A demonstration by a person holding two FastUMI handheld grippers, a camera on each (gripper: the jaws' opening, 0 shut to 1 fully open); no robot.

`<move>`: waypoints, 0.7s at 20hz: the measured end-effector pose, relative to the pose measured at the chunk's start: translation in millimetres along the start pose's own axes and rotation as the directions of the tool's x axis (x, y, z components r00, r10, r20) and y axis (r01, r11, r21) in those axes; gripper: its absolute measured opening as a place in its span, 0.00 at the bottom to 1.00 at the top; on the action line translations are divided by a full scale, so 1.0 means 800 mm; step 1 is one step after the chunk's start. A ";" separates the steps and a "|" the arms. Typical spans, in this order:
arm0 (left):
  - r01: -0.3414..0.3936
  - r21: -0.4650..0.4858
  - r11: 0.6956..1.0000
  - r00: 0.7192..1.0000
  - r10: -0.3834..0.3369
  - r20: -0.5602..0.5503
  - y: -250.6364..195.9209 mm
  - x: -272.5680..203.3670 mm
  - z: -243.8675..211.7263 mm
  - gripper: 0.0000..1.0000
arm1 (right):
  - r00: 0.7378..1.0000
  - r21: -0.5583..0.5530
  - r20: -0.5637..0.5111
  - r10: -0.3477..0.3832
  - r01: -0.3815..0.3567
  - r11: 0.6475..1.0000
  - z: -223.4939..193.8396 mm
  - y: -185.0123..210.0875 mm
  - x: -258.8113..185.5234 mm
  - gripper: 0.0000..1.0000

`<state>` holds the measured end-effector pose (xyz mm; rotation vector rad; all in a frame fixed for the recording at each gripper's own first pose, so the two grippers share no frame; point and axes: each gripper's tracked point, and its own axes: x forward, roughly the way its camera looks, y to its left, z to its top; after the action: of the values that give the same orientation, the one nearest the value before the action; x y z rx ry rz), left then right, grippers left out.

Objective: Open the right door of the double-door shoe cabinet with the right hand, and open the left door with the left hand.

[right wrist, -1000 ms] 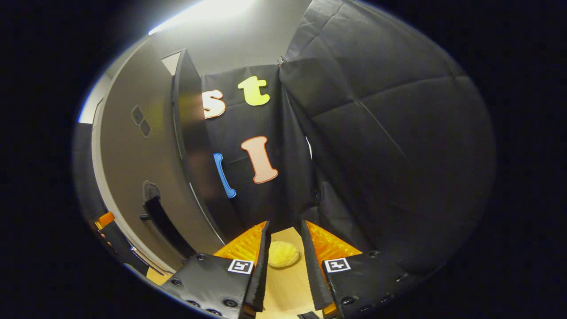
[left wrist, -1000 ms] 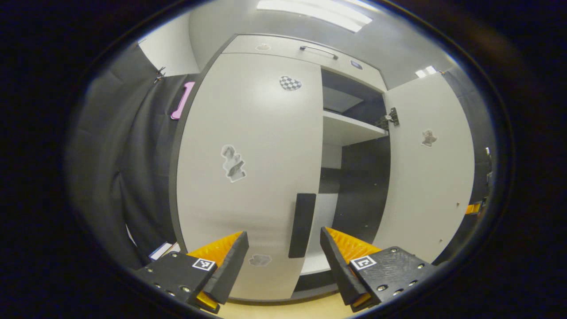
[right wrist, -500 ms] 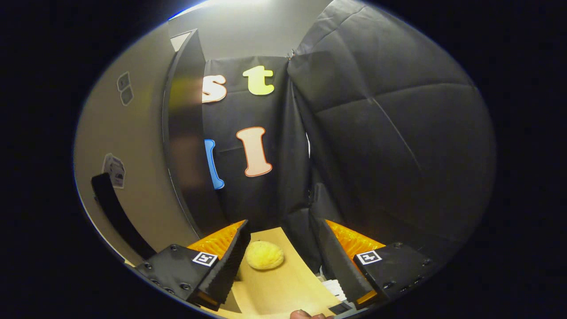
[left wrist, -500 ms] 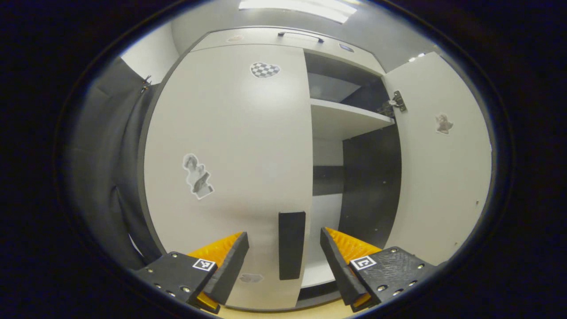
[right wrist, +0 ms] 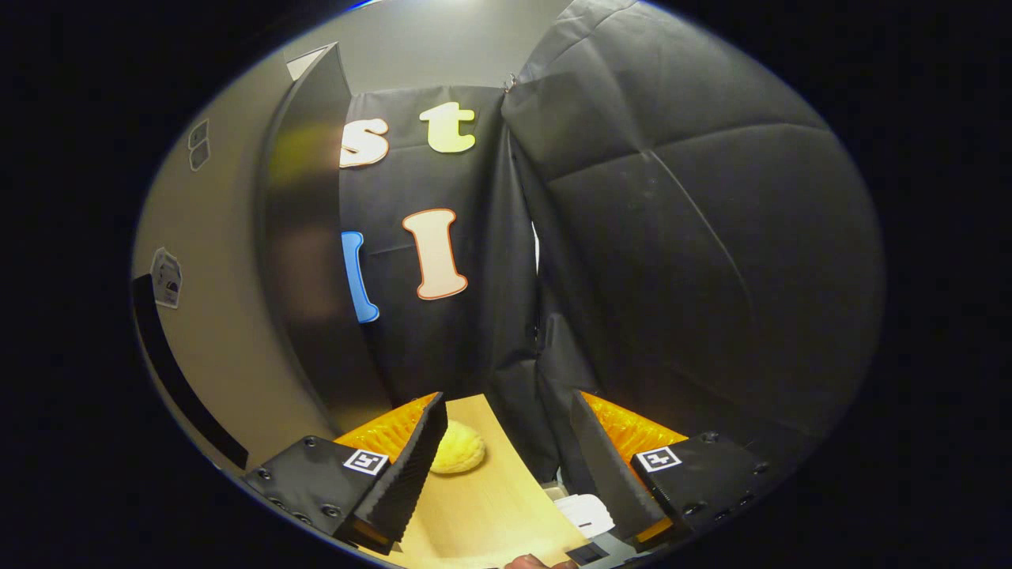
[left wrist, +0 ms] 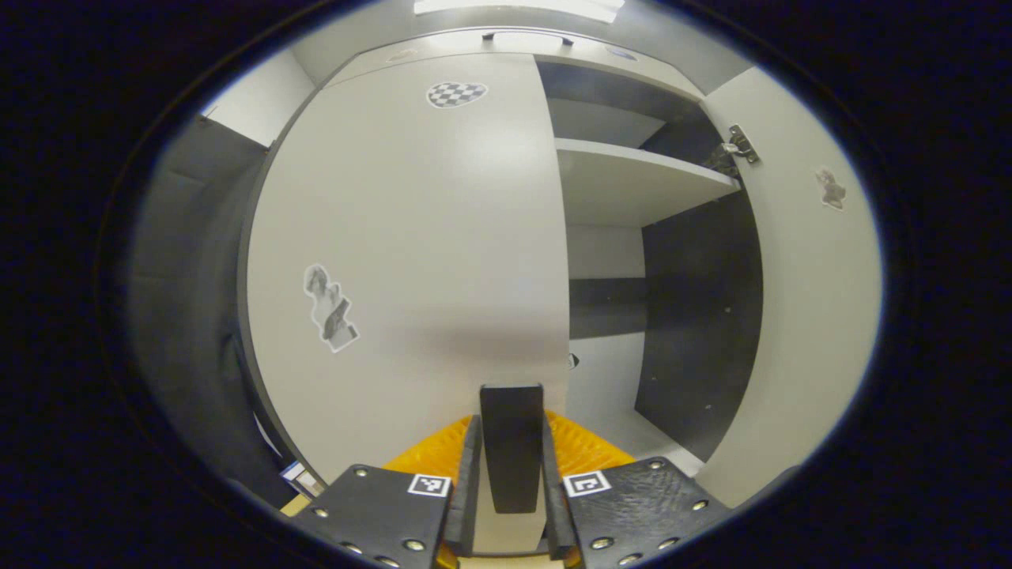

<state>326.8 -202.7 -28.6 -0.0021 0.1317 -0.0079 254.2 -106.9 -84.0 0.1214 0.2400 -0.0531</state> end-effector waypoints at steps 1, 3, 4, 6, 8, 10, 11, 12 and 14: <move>-0.009 -0.003 1.000 1.000 0.009 0.001 0.000 -0.003 0.001 0.34 | 1.000 0.001 0.004 0.006 -0.006 1.000 0.002 0.000 0.002 0.98; -0.023 0.009 1.000 1.000 0.023 0.000 -0.001 -0.004 -0.001 0.27 | 1.000 0.010 0.011 0.026 -0.027 1.000 0.006 0.004 0.011 0.98; -0.025 0.005 1.000 1.000 0.025 0.006 0.000 0.001 -0.002 0.19 | 0.999 0.015 0.012 0.040 -0.040 0.999 0.008 0.009 0.016 0.98; -0.014 -0.007 1.000 1.000 0.014 0.004 0.000 -0.006 -0.002 0.11 | 0.998 0.018 0.013 0.066 -0.066 0.998 0.013 0.021 0.025 0.98; 0.004 -0.021 1.000 1.000 -0.004 -0.002 0.000 -0.005 -0.005 0.12 | 0.995 0.017 0.028 0.094 -0.094 0.995 0.024 0.034 0.031 0.95; 0.001 -0.023 1.000 1.000 -0.001 0.000 0.000 -0.008 -0.006 0.11 | 0.991 0.019 0.045 0.127 -0.128 0.992 0.032 0.049 0.032 0.98; -0.002 -0.022 1.000 1.000 0.003 0.004 0.000 -0.009 -0.006 0.12 | 0.989 0.018 0.051 0.139 -0.140 0.990 0.034 0.054 0.033 0.98; -0.007 -0.031 1.000 1.000 0.007 0.010 0.000 -0.010 -0.008 0.12 | 0.987 0.014 0.055 0.150 -0.151 0.988 0.034 0.059 0.037 0.98; 0.003 -0.027 1.000 1.000 -0.003 0.006 0.000 -0.018 -0.010 0.12 | 0.988 0.005 0.042 0.150 -0.150 0.989 0.030 0.063 0.038 0.98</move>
<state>311.5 -202.2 -34.5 -0.0290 0.1262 -0.0090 292.6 -61.1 -62.5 0.1463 0.1881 0.0928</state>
